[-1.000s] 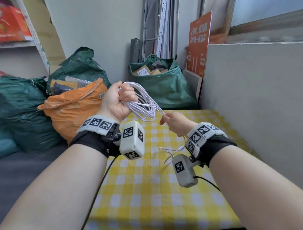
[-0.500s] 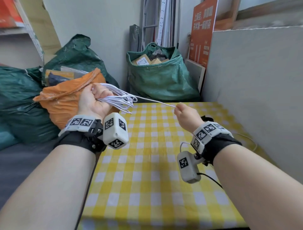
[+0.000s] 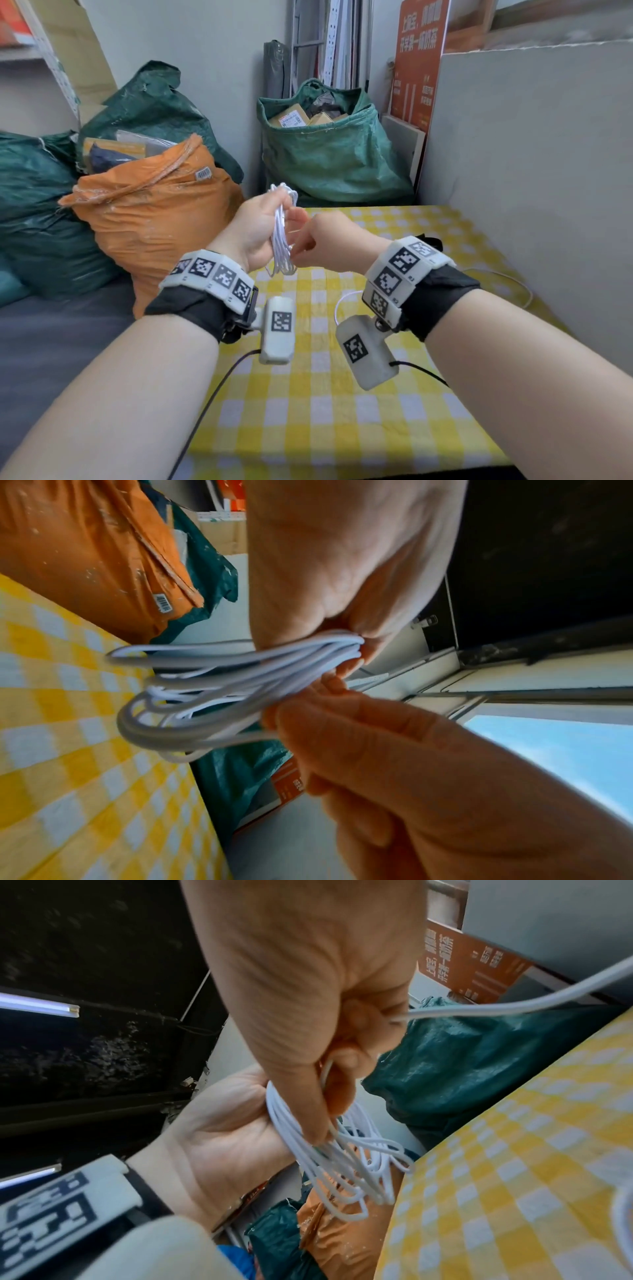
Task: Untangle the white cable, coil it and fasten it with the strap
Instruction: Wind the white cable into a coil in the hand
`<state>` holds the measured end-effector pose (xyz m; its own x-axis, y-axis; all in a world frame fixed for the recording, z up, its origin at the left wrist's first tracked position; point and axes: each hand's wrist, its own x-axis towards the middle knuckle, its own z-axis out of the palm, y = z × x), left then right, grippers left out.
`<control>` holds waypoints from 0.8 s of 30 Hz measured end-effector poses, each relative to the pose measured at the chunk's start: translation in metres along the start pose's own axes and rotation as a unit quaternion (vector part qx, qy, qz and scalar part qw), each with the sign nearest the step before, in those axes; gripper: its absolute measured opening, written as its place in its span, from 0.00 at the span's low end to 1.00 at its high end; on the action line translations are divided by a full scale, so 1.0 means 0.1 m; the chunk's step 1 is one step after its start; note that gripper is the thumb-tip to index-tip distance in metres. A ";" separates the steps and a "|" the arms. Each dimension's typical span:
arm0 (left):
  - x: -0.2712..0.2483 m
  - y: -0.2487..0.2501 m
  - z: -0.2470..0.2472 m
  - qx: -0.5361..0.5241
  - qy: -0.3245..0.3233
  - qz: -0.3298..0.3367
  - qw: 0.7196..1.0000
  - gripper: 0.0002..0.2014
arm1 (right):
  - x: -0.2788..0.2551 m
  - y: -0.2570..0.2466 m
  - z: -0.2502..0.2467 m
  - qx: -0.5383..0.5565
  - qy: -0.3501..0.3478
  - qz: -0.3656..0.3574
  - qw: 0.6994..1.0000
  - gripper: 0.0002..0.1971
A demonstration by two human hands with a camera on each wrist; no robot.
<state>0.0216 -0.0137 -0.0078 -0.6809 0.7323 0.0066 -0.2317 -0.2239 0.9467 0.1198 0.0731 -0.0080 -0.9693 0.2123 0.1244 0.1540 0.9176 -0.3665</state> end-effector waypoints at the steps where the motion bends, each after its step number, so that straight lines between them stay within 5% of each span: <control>1: -0.02 -0.02 0.03 0.007 0.001 -0.001 1.000 0.15 | -0.01 0.00 0.00 0.038 0.023 0.000 0.999 0.03; 5: -0.03 -0.08 0.08 0.054 0.006 0.006 0.999 0.14 | -0.03 0.07 0.00 0.190 0.051 0.020 0.980 0.15; 12: -0.03 -0.19 0.10 0.129 -0.050 -0.024 0.990 0.14 | -0.07 0.11 -0.05 0.245 0.001 0.020 0.969 0.13; 17: -0.02 -0.25 0.10 0.216 -0.042 -0.057 0.974 0.16 | -0.06 0.16 -0.06 0.218 0.093 0.015 0.971 0.09; 24: -0.01 -0.26 -0.01 0.124 -0.165 -0.197 0.958 0.22 | -0.04 0.37 -0.10 0.200 0.176 0.015 0.964 0.12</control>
<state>0.0275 -0.0087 -0.0324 -0.3078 0.9017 -0.3038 -0.2259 0.2409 0.9439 0.1316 0.1095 -0.0132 -0.8292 0.4025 0.3879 0.0265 0.7214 -0.6921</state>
